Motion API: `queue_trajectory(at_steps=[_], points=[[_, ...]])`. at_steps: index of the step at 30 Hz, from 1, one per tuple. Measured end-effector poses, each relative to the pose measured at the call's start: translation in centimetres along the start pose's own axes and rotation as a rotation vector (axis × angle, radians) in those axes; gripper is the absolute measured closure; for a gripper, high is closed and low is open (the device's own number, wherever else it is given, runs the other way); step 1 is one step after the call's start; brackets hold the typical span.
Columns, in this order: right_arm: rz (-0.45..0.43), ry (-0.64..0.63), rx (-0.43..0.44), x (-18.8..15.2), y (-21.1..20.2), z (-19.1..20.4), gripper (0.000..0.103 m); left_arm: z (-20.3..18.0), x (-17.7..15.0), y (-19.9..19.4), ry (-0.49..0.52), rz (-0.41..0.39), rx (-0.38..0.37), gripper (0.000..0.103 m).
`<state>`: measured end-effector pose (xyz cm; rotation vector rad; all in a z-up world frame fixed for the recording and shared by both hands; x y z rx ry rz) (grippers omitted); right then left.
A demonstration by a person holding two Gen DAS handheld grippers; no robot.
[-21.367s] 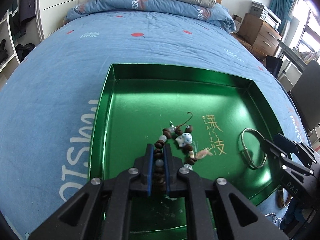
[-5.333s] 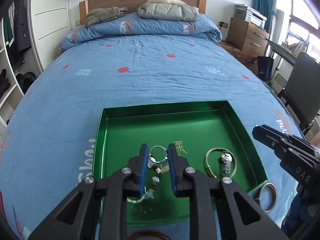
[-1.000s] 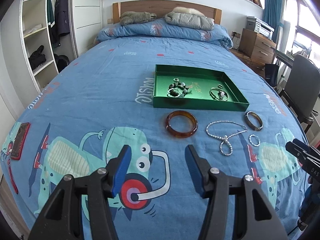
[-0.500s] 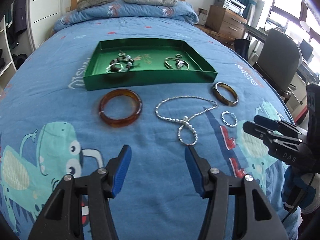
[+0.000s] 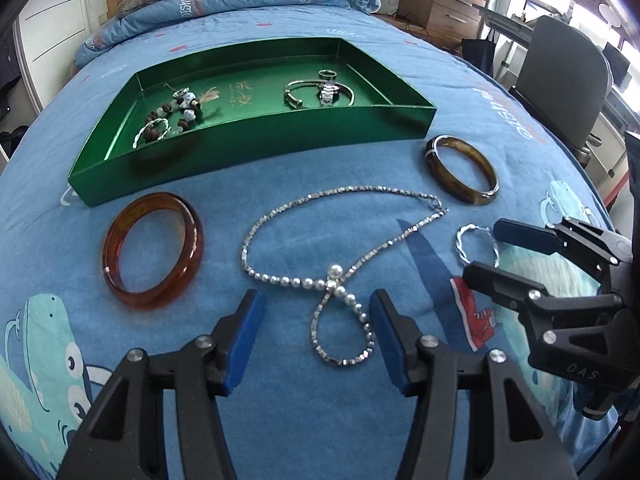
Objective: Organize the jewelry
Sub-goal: 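Move the left gripper to the pearl necklace while the right gripper approaches the large twisted silver hoop, then grasp the pearl necklace with the left gripper while the right gripper grasps the twisted hoop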
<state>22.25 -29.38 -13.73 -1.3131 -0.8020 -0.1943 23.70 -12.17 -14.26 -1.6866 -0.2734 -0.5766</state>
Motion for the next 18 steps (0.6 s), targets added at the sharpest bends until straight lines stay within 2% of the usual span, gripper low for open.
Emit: queue_trajectory(at_steps=[3,4,5,9,13,18], points=[[-0.005,-0.018,0.002,0.0,0.3,-0.1,0.052,-0.5,0.4,0.3,-0.002,-0.003,0.015,0.05],[-0.006,-0.024,0.002,-0.1,0.4,-0.1,0.06,-0.7,0.4,0.4,0.003,-0.004,0.021,0.054],[-0.007,-0.028,0.005,-0.1,0.5,-0.2,0.061,-0.9,0.3,0.4,0.01,-0.006,0.022,0.058],[-0.035,-0.005,0.061,-0.5,-0.2,-0.8,0.062,-2.3,0.1,-0.1,0.055,-0.012,0.008,0.093],[-0.07,0.003,0.081,-0.7,-1.5,-0.8,0.062,-2.8,0.1,-0.8,0.041,-0.022,-0.006,0.094],[-0.113,0.017,0.067,-1.1,-4.0,-0.7,0.062,-3.4,0.4,-3.4,0.054,-0.075,-0.026,0.094]])
Point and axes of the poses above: each gripper's, at about its wrist camera, not at the fingertips, and y roughly the way its jaws point, z to its left, x to its top, the point moved 1 cm from there along y, roughly the way its jaws point, and after that the axes turned 6 degrees about -y, right-handed, at the moved point
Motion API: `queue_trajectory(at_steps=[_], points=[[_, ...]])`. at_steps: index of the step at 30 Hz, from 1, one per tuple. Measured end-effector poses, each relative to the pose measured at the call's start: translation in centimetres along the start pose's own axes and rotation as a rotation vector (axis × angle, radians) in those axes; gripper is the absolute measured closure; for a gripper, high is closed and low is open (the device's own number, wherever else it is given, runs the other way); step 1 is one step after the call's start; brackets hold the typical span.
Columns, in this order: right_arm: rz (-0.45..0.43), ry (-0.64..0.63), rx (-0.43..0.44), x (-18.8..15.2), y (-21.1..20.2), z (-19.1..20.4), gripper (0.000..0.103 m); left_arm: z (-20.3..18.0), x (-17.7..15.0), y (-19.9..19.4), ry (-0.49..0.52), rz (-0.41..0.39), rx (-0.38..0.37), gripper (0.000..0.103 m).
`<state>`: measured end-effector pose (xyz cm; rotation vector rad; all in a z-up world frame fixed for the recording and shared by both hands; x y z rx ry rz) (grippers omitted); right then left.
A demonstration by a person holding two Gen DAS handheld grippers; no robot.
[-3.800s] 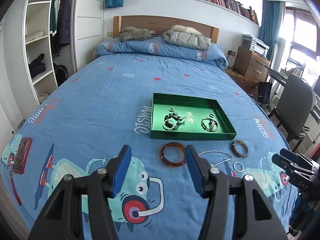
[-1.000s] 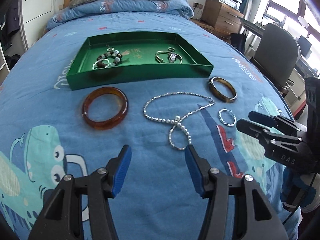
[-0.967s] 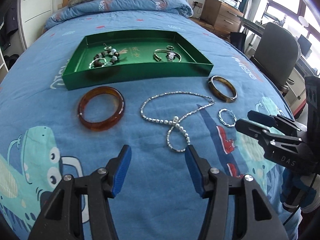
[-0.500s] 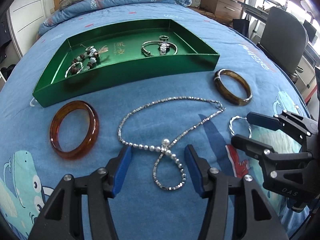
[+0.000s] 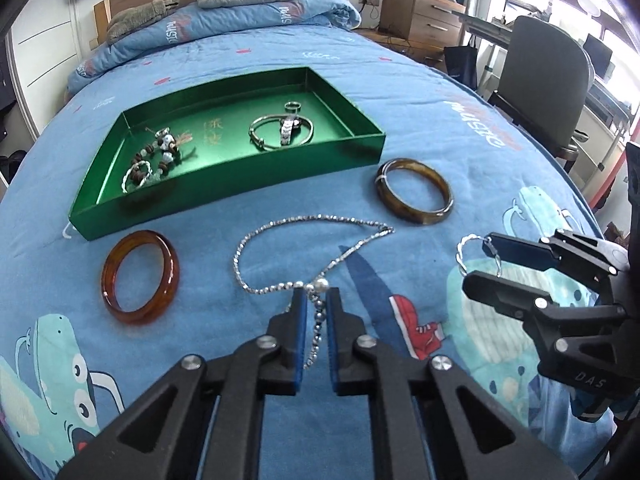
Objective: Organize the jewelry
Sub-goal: 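Grasp the pearl necklace with the left gripper while the right gripper grasps the twisted hoop, then carry the necklace and hoop into the green tray and open both grippers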
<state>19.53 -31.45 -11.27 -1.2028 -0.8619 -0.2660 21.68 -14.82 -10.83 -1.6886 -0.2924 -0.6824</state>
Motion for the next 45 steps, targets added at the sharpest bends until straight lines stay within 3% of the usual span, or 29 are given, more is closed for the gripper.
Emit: queue_trajectory(at_steps=[13,25,36,40,45], points=[[-0.111,0.022,-0.08,1.0,-7.3,1.6,0.062,-0.3,3.8,-8.9,0.024,-0.167,-0.029,0.094],[-0.187,0.01,-0.08,6.9,-8.5,2.8,0.062,2.7,13.1,-15.4,0.023,-0.301,-0.01,0.094],[-0.177,0.02,-0.084,14.6,-0.6,0.9,0.062,6.5,19.9,-9.8,-0.031,-0.323,-0.001,0.094],[-0.154,0.03,-0.091,17.1,3.8,-0.7,0.062,7.6,20.0,-4.8,-0.037,-0.262,-0.006,0.094],[-0.097,0.026,-0.096,19.2,9.4,-2.3,0.062,9.1,17.4,1.9,-0.054,-0.14,-0.01,0.094]])
Point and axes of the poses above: each gripper's, at about its wrist camera, not at the fingertips, and y roughly the way its jaws point, z to its left, x to its top, the point moved 1 cm from there along y, roughly the way its jaws point, and after that the axes turned 6 degrees about -y, right-handed, at the moved point
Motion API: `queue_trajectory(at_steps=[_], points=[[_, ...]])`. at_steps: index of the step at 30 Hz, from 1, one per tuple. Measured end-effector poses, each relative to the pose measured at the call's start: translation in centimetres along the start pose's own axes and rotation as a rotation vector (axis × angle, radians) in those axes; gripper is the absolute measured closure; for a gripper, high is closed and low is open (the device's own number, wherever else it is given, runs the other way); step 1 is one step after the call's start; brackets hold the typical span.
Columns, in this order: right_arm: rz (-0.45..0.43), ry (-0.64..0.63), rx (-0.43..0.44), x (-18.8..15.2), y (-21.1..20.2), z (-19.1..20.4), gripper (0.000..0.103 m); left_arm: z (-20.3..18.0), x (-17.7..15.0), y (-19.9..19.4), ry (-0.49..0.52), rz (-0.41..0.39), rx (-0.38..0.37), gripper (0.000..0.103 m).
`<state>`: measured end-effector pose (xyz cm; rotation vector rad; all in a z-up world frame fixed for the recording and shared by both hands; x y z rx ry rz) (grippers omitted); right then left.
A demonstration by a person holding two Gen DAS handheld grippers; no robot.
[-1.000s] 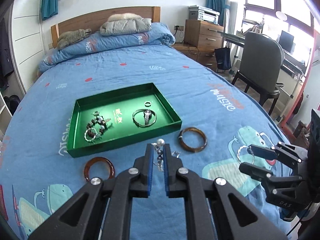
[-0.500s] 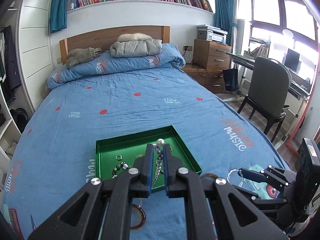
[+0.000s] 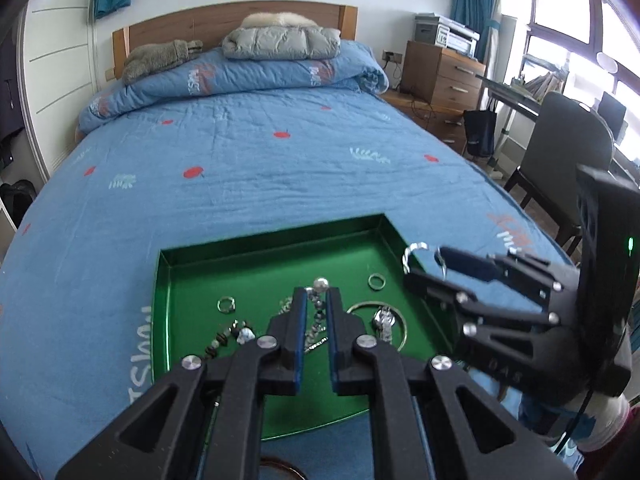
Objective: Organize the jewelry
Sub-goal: 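Carry the necklace and hoop into the green tray and open both grippers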
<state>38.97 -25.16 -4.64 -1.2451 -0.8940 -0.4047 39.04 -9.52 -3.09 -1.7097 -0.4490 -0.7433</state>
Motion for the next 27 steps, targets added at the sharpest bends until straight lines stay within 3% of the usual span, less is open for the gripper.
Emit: queue_trajectory(at_steps=[7,15,27], points=[[0.123,-0.006,0.012,1.0,6.6,-0.5,0.062,1.7,-3.7,4.6,-0.037,0.122,-0.048,0.094],[0.256,-0.096,0.002,0.5,10.9,0.2,0.062,2.4,-6.0,6.6,-0.016,0.187,-0.067,0.094],[0.324,-0.12,-0.016,-0.1,11.9,0.5,0.061,3.5,-6.2,7.1,-0.054,0.182,-0.074,0.093]])
Point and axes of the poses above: each gripper's, at about its wrist camera, not at the fingertips, and y roughly the way its jaws point, z to its left, x to its top, the point moved 1 cm from there along y, roughly the way its jaws point, and after that the axes turned 6 degrees about -y, right-handed, at the moved point
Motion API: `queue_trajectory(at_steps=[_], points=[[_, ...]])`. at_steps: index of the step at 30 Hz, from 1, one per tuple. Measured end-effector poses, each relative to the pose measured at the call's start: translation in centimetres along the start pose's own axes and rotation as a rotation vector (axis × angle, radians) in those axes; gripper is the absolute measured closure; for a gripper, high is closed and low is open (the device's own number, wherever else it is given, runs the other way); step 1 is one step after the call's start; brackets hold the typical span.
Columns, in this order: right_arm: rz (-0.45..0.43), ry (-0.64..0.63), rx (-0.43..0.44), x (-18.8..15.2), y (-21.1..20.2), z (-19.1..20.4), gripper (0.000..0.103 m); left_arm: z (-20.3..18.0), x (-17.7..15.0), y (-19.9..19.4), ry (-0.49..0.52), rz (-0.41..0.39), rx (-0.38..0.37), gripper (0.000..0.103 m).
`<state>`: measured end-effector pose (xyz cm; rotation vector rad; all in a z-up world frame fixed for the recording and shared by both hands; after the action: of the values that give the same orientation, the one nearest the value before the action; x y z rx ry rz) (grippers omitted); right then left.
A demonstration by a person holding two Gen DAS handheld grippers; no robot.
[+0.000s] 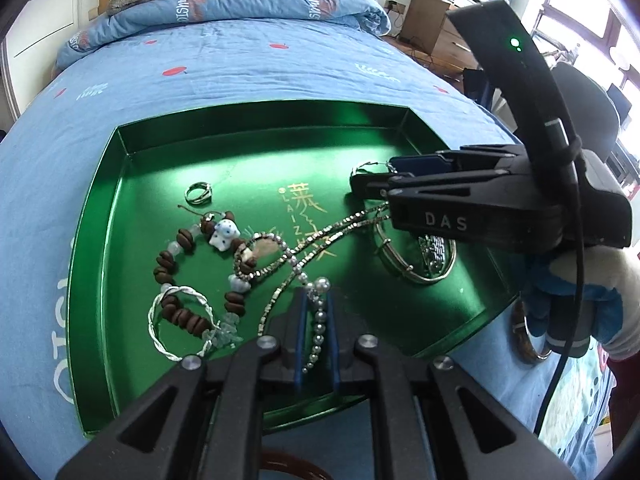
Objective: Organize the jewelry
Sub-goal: 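Carry the necklace and hoop into the green tray and open both grippers, then lift both grippers back from the green tray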
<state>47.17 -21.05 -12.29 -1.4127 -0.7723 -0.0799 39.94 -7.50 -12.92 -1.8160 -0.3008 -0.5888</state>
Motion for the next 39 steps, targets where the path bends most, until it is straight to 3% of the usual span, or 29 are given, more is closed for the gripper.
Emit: queue_trajectory(at_steps=[3,5,9,17,23,33,39], points=[[0.0,-0.004,-0.011,0.1,-0.2,0.2,0.06,0.1,0.1,-0.3,-0.004,-0.008,0.002,0.093],[-0.017,0.0,-0.008,0.3,-0.7,0.2,0.051,0.0,0.2,-0.9,-0.004,-0.016,-0.003,0.092],[-0.058,0.016,-0.029,0.3,-2.6,0.4,0.049,-0.2,0.2,-2.4,-0.008,-0.036,0.002,0.09],[-0.187,0.065,-0.06,-1.0,-10.2,0.4,0.047,-1.4,-0.5,-7.2,-0.025,-0.121,0.007,0.09],[-0.253,0.107,-0.093,-4.4,-16.1,0.5,0.045,-2.8,-1.8,-11.4,-0.026,-0.133,-0.031,0.09],[-0.264,0.14,-0.141,-11.8,-22.9,2.0,0.044,-4.8,-5.8,-18.3,-0.039,-0.171,-0.078,0.09],[-0.295,0.147,-0.162,-15.2,-26.8,3.9,0.044,-5.1,-8.3,-22.3,-0.066,-0.219,-0.054,0.09]])
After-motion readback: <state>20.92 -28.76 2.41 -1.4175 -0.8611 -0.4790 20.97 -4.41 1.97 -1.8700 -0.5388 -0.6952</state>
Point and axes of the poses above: each gripper's, at about its wrist camera, not at the fingertips, and y roughly the way its jaws point, z to its left, x to its top, the point moved 1 cm from there along y, roughly the way its jaws point, and after that the axes turned 6 degrees about -y, right-handed, at the moved point
